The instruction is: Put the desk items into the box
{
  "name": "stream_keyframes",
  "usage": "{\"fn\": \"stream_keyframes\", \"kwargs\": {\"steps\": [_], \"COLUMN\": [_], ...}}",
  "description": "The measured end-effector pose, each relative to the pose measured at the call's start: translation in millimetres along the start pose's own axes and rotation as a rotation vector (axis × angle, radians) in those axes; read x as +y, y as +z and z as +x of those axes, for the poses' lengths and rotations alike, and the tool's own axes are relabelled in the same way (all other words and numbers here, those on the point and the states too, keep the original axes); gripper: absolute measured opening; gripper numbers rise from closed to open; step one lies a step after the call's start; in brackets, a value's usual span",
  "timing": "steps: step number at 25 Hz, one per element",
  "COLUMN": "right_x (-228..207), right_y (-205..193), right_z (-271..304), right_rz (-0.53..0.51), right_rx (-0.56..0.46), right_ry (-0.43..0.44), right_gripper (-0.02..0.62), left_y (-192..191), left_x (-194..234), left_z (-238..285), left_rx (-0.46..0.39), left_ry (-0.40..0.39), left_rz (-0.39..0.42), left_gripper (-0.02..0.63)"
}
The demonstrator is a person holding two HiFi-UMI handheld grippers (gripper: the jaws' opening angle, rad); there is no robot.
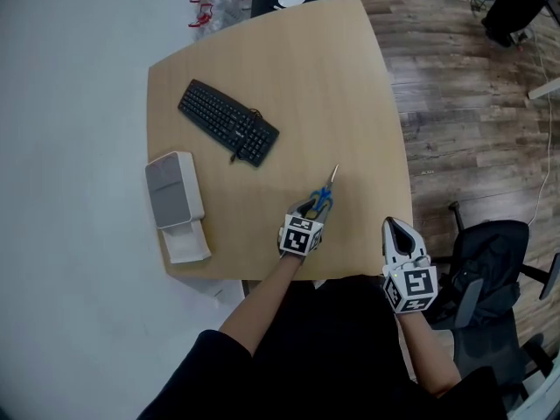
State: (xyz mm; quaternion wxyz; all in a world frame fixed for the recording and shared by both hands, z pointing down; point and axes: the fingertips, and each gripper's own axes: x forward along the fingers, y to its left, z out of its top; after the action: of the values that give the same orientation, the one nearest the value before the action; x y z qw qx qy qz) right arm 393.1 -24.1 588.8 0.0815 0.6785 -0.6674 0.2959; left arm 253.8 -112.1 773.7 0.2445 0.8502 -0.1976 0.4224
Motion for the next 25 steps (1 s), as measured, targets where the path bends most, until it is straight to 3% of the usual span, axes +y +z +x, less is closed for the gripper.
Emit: {"fn": "stream_keyframes", "kwargs": {"steps": [13,20,25], "right_x": [-22.4,-33.3,-36.1], "right_y": [-6.8,-8.9,-7.9], "right_z": [3.8,-1.0,-3.9], "right_rz": [0.04,0.051,0.034], "right_rx": [0.004,-0.004,-0.005], "right_ry": [-0.031,-0.056,-0.064], "right_gripper": [0.06,0.06,0.06], "left_y": [-14.8,-15.5,-12.3], "left_x": [9.0,7.9,3.7], "left_z": [32.2,33.9,34.1], "left_rx": [0.147,0.177,0.145], "left_ry": [0.065,0.102,0.085], "left_rz": [0.055,0.07,0.048], "left_gripper": [0.123,0.113,0.087]}}
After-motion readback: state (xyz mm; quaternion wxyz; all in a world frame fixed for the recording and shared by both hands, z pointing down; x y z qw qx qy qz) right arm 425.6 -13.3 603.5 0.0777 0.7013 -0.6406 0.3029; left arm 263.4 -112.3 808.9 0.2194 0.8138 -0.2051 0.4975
